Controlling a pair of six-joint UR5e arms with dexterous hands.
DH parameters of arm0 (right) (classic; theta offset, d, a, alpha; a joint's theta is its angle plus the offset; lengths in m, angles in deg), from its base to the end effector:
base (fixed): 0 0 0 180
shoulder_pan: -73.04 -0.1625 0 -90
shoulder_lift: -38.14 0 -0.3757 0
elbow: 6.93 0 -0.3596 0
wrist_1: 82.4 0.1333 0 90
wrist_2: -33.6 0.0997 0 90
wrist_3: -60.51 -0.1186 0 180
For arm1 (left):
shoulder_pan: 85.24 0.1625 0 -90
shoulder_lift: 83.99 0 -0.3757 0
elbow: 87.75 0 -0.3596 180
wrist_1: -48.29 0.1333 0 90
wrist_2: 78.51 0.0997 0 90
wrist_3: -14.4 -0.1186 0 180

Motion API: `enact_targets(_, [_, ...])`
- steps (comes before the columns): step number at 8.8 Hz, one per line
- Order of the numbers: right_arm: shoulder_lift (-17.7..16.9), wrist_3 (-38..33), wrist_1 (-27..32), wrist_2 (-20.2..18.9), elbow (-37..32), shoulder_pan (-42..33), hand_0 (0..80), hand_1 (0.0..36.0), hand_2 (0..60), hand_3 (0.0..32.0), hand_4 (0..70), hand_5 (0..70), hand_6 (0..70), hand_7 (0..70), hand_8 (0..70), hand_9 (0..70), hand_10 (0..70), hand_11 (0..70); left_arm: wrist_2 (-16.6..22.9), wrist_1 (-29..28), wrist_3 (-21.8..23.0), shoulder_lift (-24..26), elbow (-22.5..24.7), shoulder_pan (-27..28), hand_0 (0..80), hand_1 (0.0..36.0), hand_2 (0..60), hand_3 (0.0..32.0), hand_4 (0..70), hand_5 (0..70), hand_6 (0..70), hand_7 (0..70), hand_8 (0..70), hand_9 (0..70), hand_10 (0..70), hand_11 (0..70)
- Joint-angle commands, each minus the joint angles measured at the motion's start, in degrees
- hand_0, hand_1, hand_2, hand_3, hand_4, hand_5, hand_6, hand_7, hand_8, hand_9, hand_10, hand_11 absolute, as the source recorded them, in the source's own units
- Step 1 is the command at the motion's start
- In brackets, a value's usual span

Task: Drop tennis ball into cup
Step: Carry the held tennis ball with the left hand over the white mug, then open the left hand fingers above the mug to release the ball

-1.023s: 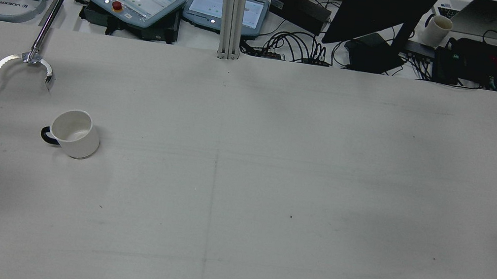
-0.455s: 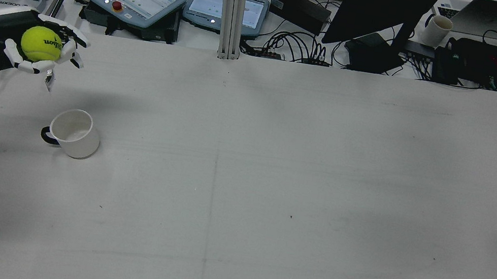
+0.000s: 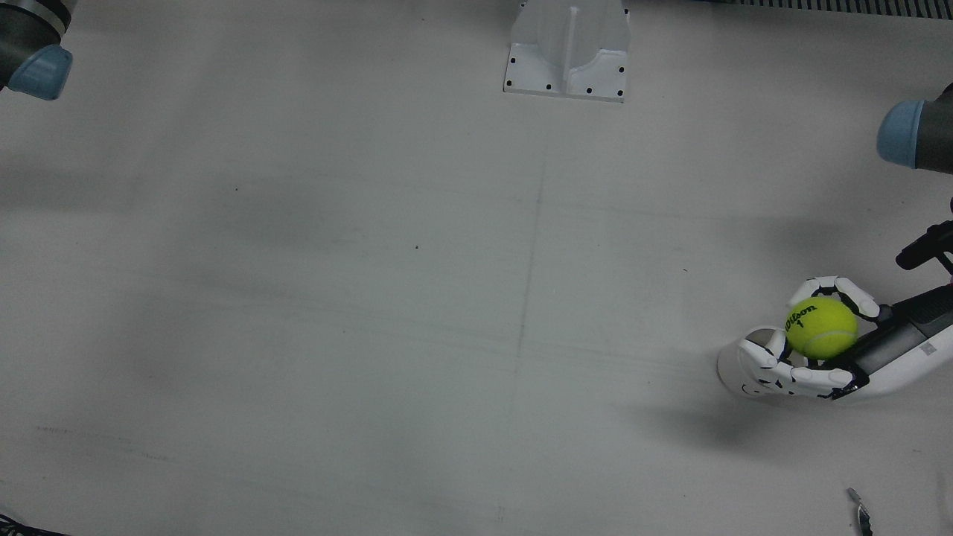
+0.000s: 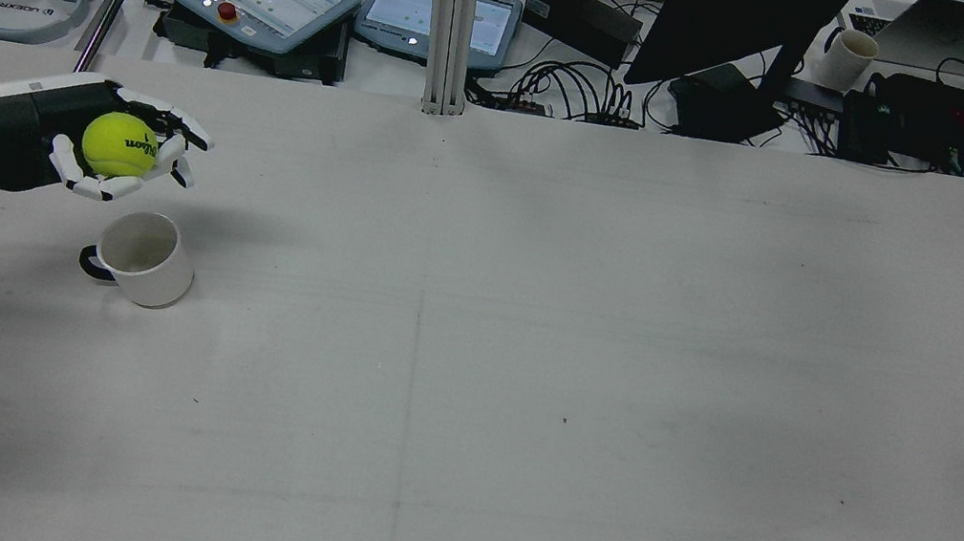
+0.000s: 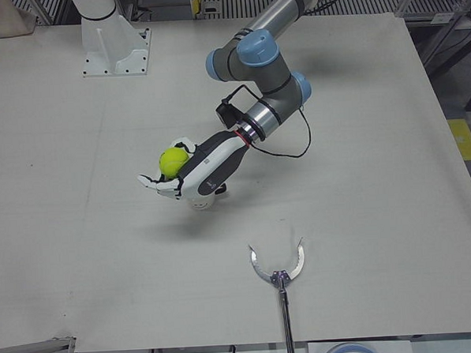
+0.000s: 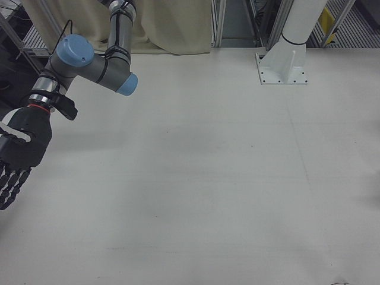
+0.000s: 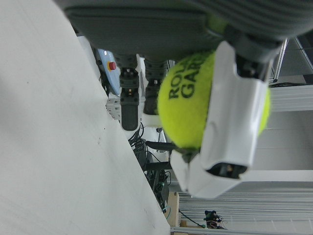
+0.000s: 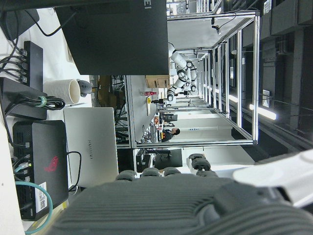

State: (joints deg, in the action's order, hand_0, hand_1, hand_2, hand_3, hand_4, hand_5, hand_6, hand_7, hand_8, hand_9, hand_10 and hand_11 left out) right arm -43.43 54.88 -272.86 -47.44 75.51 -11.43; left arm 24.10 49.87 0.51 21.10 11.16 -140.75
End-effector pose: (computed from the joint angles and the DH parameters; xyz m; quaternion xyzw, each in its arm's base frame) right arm 0.1016 -0.5258 0.6465 0.0032 0.6463 -0.7614 0.0511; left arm 0.2350 -0.5317 0.4270 -0.2078 0.8018 -0.4668 0.3098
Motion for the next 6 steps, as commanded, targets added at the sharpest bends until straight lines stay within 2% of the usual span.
enact_targets(1, [0.0, 0.0, 0.0, 0.0, 0.0, 0.0, 0.0, 0.0, 0.0, 0.0, 0.0, 0.0, 0.0, 0.0, 0.0, 0.0, 0.0, 0.0, -0.5, -2.0, -0.9, -1.1, -1.5, 0.5, 80.0, 36.0, 60.0, 0.0, 42.7, 23.8, 63.9, 70.0, 48.0, 66.2, 23.4, 37.1])
enact_targets(2, [0.0, 0.0, 0.0, 0.0, 0.0, 0.0, 0.0, 0.0, 0.0, 0.0, 0.0, 0.0, 0.0, 0.0, 0.0, 0.0, 0.0, 0.0, -1.2, -3.1, -0.8, -1.1, -2.9, 1.6, 78.4, 36.0, 60.0, 0.0, 42.2, 20.1, 49.7, 70.0, 44.7, 65.4, 22.7, 35.9])
enact_targets(3, [0.0, 0.0, 0.0, 0.0, 0.0, 0.0, 0.0, 0.0, 0.0, 0.0, 0.0, 0.0, 0.0, 0.0, 0.0, 0.0, 0.0, 0.0, -1.8, -3.4, -0.8, -1.1, -3.5, 2.4, 77.7, 36.0, 60.0, 0.0, 42.0, 22.9, 66.0, 70.0, 46.8, 63.6, 22.1, 35.1])
enact_targets(4, [0.0, 0.0, 0.0, 0.0, 0.0, 0.0, 0.0, 0.0, 0.0, 0.0, 0.0, 0.0, 0.0, 0.0, 0.0, 0.0, 0.0, 0.0, -2.0, -3.5, -0.8, -1.0, -3.5, 2.8, 70.4, 36.0, 60.0, 0.0, 41.8, 19.2, 51.4, 70.0, 43.0, 62.0, 21.3, 33.7])
enact_targets(5, [0.0, 0.0, 0.0, 0.0, 0.0, 0.0, 0.0, 0.0, 0.0, 0.0, 0.0, 0.0, 0.0, 0.0, 0.0, 0.0, 0.0, 0.0, -2.0, -3.6, -0.8, -1.1, -3.3, 2.7, 53.9, 36.0, 60.0, 0.0, 37.9, 10.7, 21.4, 70.0, 28.6, 49.1, 16.1, 25.3])
enact_targets(6, [0.0, 0.0, 0.0, 0.0, 0.1, 0.0, 0.0, 0.0, 0.0, 0.0, 0.0, 0.0, 0.0, 0.0, 0.0, 0.0, 0.0, 0.0, -2.0, -3.6, -0.9, -1.1, -3.0, 2.7, 50.8, 31.7, 54.5, 0.0, 19.7, 4.6, 3.2, 32.2, 1.9, 8.0, 4.6, 8.8])
